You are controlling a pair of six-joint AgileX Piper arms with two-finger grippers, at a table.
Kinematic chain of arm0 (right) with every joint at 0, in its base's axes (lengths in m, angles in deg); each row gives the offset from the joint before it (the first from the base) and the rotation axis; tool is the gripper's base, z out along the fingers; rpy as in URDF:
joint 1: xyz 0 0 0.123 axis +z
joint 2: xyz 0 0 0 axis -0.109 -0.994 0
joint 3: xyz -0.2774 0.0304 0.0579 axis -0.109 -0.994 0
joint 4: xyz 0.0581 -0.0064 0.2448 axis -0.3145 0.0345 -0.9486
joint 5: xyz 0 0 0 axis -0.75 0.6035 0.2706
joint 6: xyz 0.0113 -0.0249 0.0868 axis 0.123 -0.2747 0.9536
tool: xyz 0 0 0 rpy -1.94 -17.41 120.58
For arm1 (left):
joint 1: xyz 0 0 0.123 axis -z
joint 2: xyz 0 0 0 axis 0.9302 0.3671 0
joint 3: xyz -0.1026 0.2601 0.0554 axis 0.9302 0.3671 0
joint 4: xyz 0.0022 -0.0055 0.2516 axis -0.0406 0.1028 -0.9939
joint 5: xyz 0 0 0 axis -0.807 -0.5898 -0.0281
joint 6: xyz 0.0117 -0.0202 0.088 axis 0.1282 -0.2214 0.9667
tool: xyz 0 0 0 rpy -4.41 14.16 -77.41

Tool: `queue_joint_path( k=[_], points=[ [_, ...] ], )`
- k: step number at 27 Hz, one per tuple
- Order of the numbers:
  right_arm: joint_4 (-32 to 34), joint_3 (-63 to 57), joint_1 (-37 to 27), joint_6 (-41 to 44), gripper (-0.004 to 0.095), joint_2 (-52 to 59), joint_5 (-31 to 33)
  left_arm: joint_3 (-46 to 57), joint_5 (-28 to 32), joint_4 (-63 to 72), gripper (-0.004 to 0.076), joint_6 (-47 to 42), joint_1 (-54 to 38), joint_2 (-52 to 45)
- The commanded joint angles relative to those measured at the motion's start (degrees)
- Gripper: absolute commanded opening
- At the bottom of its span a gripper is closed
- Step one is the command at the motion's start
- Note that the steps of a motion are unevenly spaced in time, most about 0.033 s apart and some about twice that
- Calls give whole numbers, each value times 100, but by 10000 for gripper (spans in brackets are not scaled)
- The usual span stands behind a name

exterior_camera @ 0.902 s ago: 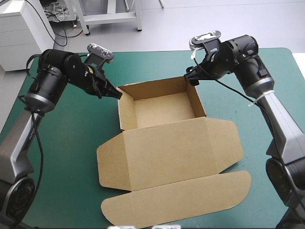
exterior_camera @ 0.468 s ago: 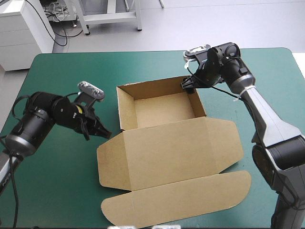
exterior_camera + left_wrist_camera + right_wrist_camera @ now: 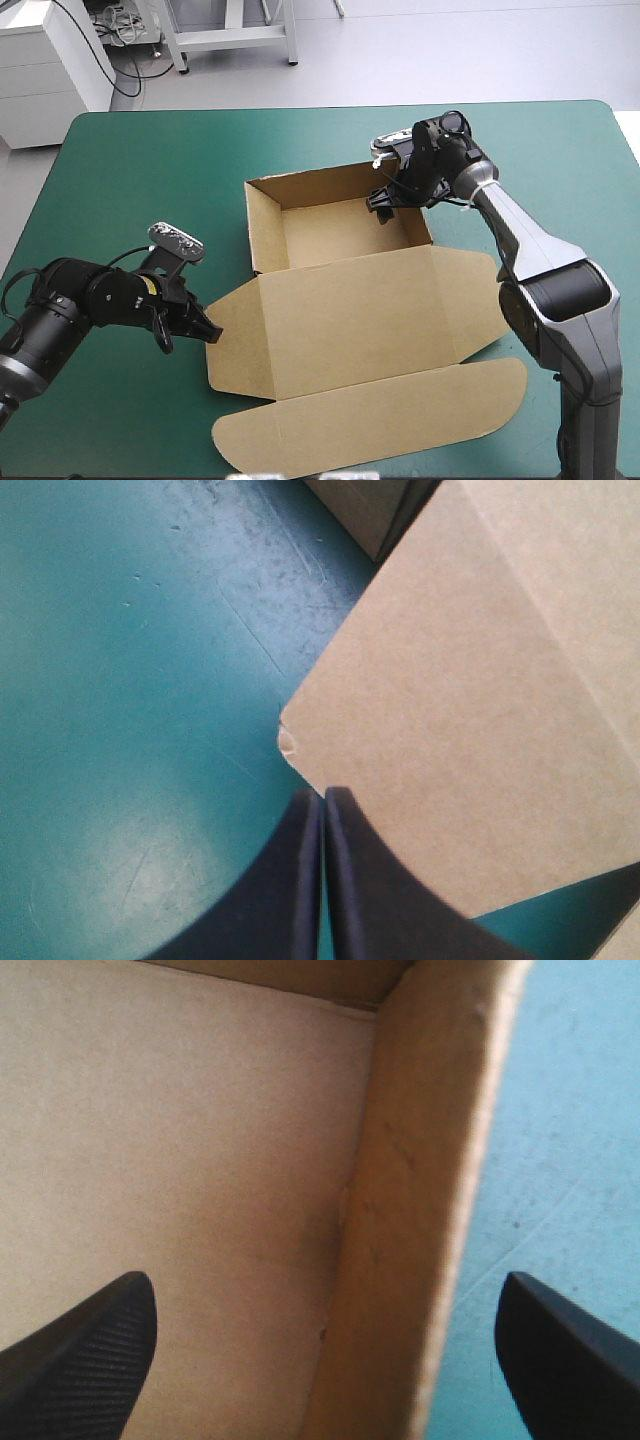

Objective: Fold the box

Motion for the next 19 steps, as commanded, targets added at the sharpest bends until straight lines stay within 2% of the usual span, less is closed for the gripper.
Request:
queue_joint_path(
  k=[1, 3, 8, 12, 19],
  points=[
    [-115, 136, -46, -113, 760, 286, -133, -128, 222, 134, -8, -61, 9, -253],
    [-115, 136, -46, -113, 647, 286, -158, -128, 268, 134, -8, -61, 9, -318],
    [-77, 136, -46, -113, 252, 286, -147, -128, 313, 134, -8, -61, 9, -330],
    [-77, 136, -46, -136, -16, 286, -147, -128, 371, 134, -8, -61, 9, -352],
    [335, 623, -217, -217, -21, 365, -124, -128, 368, 105, -8, -109, 9, -365]
  ],
)
